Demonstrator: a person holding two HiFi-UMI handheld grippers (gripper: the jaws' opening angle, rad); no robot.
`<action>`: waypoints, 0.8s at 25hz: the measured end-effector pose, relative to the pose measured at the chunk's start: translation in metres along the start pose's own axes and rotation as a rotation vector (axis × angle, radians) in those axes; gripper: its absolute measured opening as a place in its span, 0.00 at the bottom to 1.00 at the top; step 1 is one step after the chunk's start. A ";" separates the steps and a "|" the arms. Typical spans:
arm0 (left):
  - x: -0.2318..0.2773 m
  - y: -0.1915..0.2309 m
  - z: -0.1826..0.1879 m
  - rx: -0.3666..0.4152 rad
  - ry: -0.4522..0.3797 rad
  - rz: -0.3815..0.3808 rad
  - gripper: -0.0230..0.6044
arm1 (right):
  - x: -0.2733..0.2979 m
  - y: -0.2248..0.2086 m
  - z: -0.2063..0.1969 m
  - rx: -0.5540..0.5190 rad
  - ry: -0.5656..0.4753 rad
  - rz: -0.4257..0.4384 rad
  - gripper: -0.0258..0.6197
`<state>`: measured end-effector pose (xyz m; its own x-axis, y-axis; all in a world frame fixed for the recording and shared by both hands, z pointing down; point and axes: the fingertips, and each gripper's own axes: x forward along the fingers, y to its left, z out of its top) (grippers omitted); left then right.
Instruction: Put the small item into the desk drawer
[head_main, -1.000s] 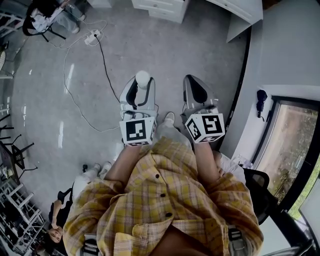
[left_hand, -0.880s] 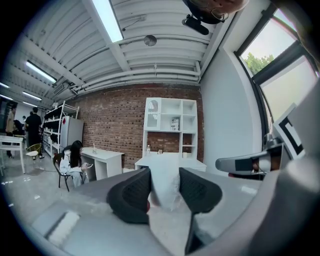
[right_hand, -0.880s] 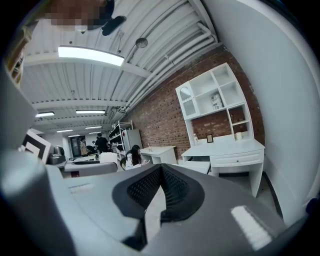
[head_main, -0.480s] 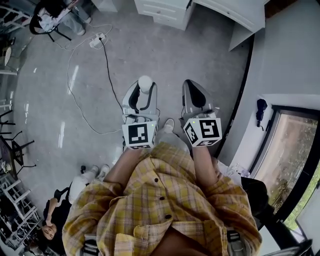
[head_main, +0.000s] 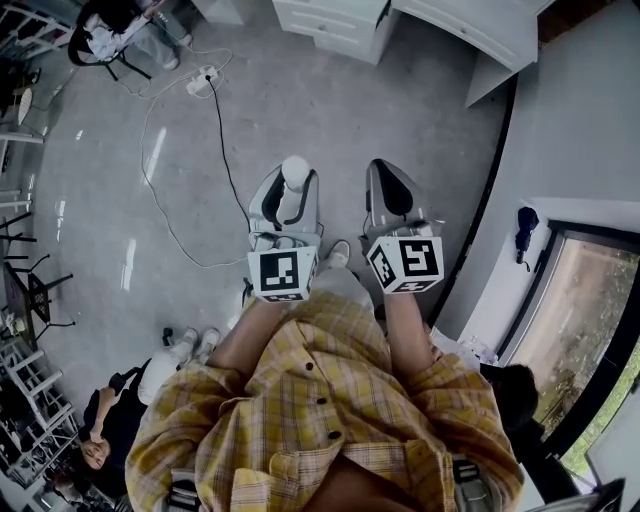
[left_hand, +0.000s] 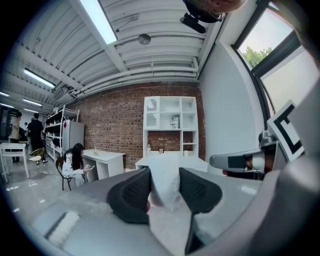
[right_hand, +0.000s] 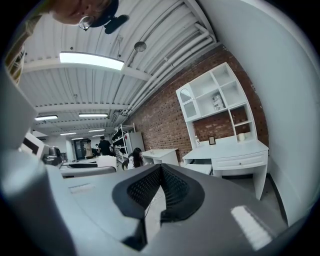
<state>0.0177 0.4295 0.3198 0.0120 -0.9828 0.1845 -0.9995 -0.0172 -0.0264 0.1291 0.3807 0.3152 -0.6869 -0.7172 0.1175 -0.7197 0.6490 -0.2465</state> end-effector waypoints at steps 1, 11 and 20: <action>0.003 0.003 -0.001 -0.002 0.002 0.003 0.32 | 0.003 0.000 -0.001 -0.002 0.003 0.001 0.04; 0.065 0.033 -0.001 -0.045 -0.001 -0.010 0.32 | 0.055 -0.021 -0.002 -0.020 0.032 -0.035 0.04; 0.178 0.081 0.019 -0.059 0.005 -0.070 0.32 | 0.161 -0.054 0.024 -0.028 0.042 -0.083 0.04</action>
<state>-0.0604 0.2497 0.3322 0.0823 -0.9785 0.1890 -0.9962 -0.0750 0.0451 0.0600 0.2242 0.3243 -0.6278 -0.7580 0.1768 -0.7766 0.5948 -0.2077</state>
